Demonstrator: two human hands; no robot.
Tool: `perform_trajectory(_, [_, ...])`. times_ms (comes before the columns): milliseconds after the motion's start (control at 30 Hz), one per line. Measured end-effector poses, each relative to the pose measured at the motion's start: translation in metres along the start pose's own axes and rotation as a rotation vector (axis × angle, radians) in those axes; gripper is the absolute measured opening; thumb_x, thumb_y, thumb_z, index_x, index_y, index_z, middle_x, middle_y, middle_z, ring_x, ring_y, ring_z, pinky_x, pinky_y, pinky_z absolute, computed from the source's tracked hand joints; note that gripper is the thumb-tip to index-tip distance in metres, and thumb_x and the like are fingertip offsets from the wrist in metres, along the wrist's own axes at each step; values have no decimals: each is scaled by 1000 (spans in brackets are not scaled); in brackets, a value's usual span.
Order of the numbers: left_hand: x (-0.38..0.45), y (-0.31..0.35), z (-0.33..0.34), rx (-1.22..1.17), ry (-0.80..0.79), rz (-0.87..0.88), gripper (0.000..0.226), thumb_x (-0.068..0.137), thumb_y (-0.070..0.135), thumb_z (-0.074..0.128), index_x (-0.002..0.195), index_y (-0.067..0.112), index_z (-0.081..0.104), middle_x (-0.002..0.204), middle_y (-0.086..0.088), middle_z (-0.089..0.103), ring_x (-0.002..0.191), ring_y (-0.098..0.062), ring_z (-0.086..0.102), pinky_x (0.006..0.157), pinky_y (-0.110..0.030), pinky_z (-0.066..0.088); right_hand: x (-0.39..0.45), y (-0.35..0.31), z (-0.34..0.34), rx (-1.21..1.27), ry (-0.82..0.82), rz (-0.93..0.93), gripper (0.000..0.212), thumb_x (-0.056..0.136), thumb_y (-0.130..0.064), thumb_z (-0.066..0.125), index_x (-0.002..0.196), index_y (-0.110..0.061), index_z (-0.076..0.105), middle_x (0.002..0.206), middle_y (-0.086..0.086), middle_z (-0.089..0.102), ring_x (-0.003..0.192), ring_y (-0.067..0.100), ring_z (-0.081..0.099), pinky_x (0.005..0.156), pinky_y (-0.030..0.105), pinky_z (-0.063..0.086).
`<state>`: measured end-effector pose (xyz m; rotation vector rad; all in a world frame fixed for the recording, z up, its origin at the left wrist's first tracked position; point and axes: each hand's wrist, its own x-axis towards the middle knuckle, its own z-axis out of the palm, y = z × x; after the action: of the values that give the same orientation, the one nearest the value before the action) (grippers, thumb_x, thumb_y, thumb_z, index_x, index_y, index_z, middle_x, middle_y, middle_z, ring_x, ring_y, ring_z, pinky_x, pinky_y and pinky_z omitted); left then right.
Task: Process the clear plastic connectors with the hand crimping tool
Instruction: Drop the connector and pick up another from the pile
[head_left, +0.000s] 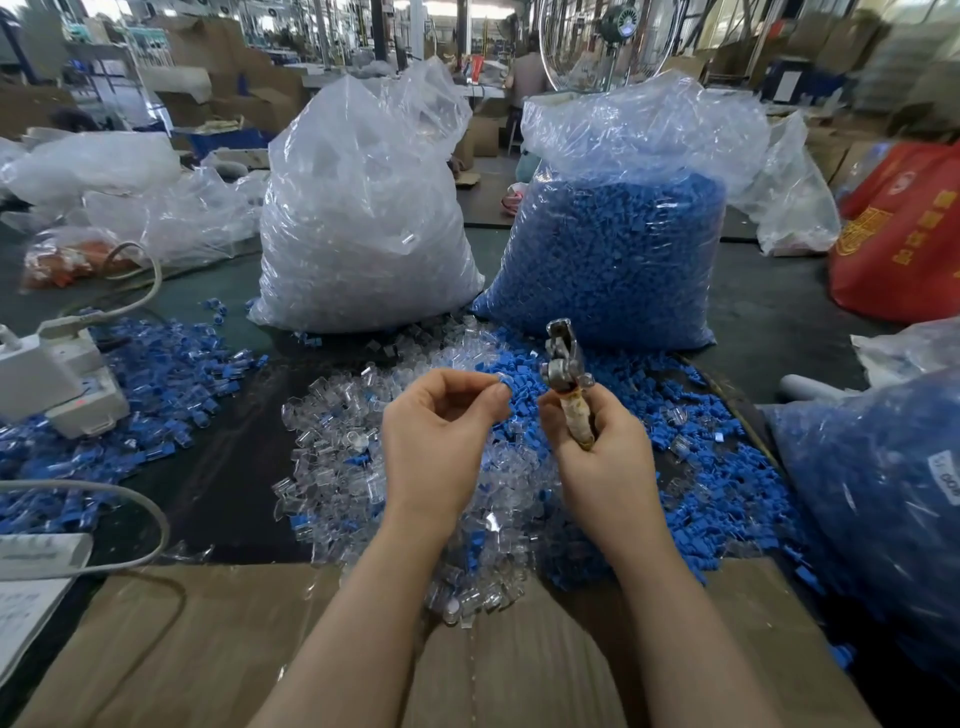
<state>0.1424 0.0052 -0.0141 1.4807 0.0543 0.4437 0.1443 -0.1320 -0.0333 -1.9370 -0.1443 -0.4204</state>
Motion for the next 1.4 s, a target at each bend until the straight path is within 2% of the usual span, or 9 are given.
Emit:
perform_trajectory(133, [2, 0, -3, -36, -30, 36, 18, 82, 2, 75, 81, 19, 71, 74, 0, 74, 71, -13, 72, 68, -17, 54, 0, 3, -7, -100, -95, -16, 9, 94, -32, 62, 86, -30, 58, 80, -13, 63, 65, 11, 56, 61, 43, 48])
perform_trajectory(300, [4, 0, -7, -29, -52, 87, 17, 83, 1, 74, 83, 17, 70, 76, 2, 74, 73, -12, 72, 69, -17, 54, 0, 3, -10, -192, -186, -12, 8, 92, -31, 61, 87, -29, 55, 77, -7, 61, 70, 16, 55, 66, 51, 49])
perform_trajectory(533, [4, 2, -10, -41, -109, 114, 10, 81, -2, 75, 86, 7, 71, 80, -6, 74, 74, -11, 69, 71, -18, 55, -1, -3, -11, -215, -242, -5, 10, 84, -36, 58, 90, -28, 55, 78, -7, 60, 75, 19, 55, 70, 52, 49])
perform_trajectory(733, [6, 2, -16, -26, -170, 129, 16, 79, 0, 76, 82, 15, 70, 80, -2, 74, 77, -15, 71, 75, -24, 57, -2, -4, -10, -212, -272, 28, 19, 80, -39, 54, 96, -28, 57, 84, -7, 64, 81, 18, 60, 76, 50, 51])
perform_trajectory(900, [6, 2, -18, -25, -187, 128, 10, 74, 14, 76, 82, 16, 71, 81, -3, 74, 79, -18, 71, 77, -26, 58, -3, -4, -11, -250, -266, 28, 11, 79, -30, 52, 88, -26, 56, 75, -4, 63, 74, 21, 59, 70, 53, 51])
perform_trajectory(1033, [7, 1, -18, -13, -184, 119, 14, 79, 2, 75, 82, 14, 71, 80, -4, 74, 77, -17, 71, 77, -27, 58, -4, -7, -10, -288, -254, 40, 13, 74, -26, 49, 85, -25, 56, 70, -3, 61, 69, 22, 56, 66, 51, 51])
perform_trajectory(1233, [7, 0, -18, -14, -177, 116, 13, 80, 1, 75, 83, 12, 70, 78, -2, 74, 75, -12, 69, 73, -21, 55, -6, -11, -10, -353, -235, 27, 21, 69, -27, 43, 84, -21, 56, 68, 0, 59, 65, 23, 53, 60, 49, 48])
perform_trajectory(1400, [7, 1, -18, -19, -191, 79, 11, 81, 1, 74, 84, 11, 70, 77, 0, 74, 73, -8, 68, 70, -18, 53, -4, -6, -9, -412, -246, 4, 7, 81, -18, 53, 85, -23, 54, 71, -2, 59, 67, 21, 53, 61, 46, 48])
